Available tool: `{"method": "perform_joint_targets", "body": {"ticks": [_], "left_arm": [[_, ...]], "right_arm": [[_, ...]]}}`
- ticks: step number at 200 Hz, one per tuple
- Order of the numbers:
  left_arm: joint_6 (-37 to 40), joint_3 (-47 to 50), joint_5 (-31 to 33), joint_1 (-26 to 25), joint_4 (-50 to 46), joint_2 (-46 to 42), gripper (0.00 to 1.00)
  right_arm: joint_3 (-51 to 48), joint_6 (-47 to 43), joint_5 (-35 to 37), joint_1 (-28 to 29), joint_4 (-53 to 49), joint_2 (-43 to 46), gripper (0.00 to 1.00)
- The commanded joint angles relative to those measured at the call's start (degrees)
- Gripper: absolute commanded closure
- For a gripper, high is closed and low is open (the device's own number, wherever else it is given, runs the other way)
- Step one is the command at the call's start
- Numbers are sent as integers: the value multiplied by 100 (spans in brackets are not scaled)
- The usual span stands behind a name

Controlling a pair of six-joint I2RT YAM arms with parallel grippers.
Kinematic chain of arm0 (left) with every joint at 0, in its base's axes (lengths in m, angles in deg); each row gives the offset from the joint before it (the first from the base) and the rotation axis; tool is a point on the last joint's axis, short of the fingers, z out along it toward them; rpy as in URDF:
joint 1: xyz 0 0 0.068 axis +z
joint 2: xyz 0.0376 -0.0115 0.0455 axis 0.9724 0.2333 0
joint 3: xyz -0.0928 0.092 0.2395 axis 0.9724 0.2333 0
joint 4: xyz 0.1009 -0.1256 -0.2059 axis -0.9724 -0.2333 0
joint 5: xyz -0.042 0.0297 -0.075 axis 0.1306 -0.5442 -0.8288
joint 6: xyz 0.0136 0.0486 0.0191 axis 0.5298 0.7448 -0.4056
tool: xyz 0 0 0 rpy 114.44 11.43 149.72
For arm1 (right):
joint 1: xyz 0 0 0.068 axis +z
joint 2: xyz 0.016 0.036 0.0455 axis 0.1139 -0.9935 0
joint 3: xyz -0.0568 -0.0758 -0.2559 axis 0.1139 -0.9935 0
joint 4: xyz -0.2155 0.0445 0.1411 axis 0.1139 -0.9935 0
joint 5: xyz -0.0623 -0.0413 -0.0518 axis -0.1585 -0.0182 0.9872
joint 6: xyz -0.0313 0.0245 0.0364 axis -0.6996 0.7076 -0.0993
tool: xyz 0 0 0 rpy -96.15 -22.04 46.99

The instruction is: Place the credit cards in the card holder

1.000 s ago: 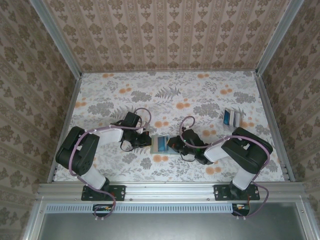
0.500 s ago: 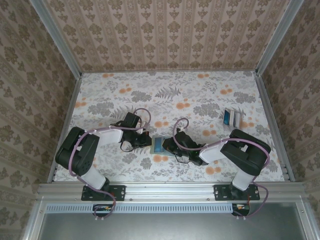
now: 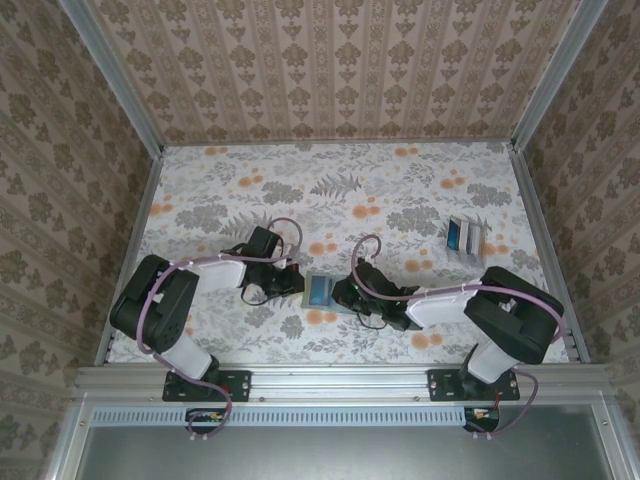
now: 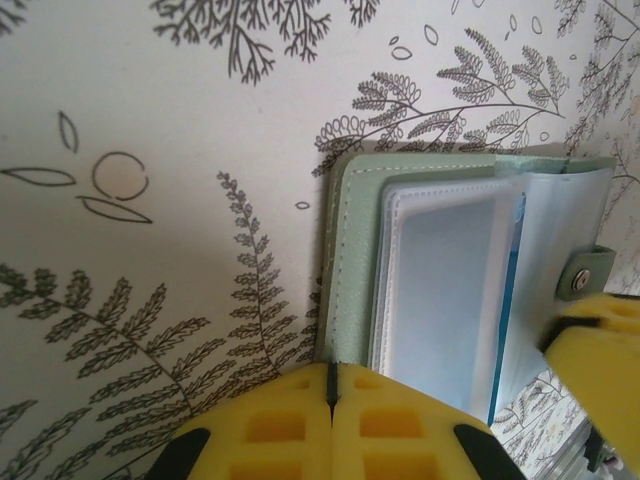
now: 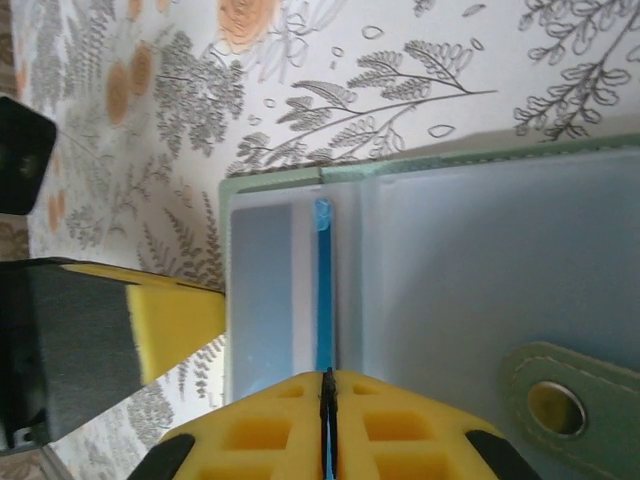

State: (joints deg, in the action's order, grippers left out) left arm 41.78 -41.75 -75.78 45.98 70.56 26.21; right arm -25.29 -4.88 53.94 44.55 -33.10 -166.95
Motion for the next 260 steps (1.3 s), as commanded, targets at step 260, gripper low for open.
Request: {"method": "perform_joint_targets", "body": {"ticks": [260], "left_arm": [[-166,-54,-30,322,-186,-218,97]], "right_arm": [[-73,-1088,-982,-399,-1845,1555,55]]}}
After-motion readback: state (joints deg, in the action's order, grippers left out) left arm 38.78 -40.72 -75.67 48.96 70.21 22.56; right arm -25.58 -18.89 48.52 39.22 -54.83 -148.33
